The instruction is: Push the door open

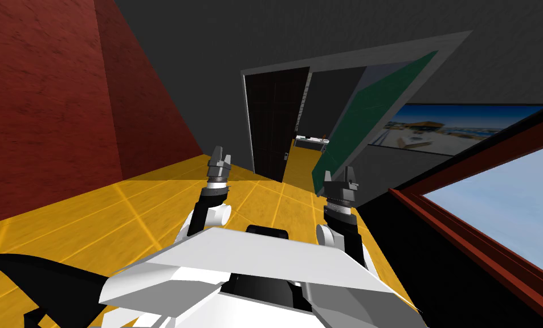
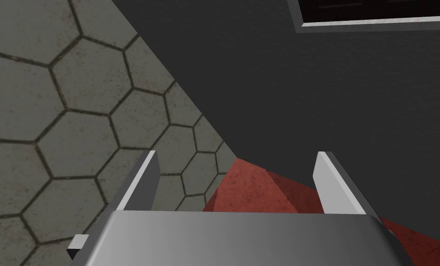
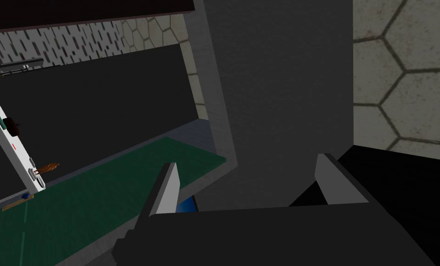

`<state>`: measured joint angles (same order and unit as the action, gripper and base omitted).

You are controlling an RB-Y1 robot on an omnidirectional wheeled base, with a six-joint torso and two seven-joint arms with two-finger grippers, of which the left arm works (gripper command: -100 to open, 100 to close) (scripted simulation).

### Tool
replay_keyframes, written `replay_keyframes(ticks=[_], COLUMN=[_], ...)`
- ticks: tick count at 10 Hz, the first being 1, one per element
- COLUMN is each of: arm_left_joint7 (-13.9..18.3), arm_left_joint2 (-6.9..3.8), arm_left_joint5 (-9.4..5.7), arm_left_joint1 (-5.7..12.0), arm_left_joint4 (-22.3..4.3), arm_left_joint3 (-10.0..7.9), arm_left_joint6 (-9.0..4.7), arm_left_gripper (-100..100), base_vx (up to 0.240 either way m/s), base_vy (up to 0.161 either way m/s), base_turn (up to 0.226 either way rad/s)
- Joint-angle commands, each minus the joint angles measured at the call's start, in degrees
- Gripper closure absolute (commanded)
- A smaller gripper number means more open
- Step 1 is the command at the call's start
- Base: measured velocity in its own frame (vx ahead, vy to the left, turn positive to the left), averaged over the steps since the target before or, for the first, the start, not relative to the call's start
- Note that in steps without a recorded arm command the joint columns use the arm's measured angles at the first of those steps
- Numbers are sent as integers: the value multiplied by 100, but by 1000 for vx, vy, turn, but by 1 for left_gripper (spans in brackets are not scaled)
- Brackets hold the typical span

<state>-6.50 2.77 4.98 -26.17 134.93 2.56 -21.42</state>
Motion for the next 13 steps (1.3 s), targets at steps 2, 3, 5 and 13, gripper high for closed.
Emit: replay_keyframes(ticks=[2, 3, 5, 13], arm_left_joint7=[11, 17, 23, 57], arm_left_joint2=[-108, -153, -201, -409], arm_left_joint5=[-28, -41, -56, -138], arm_left_joint1=[116, 170, 232, 576], arm_left_joint4=[-310, -453, -618, -1537], arm_left_joint3=[4, 6, 8, 20], arm_left_joint6=[-76, -111, -152, -378], arm_left_gripper=[-100, -100, -100, -100], base_vx=[83, 131, 105, 85], base_vy=[-27, -36, -25, -21], base_turn=[-28, -28, -14, -21])
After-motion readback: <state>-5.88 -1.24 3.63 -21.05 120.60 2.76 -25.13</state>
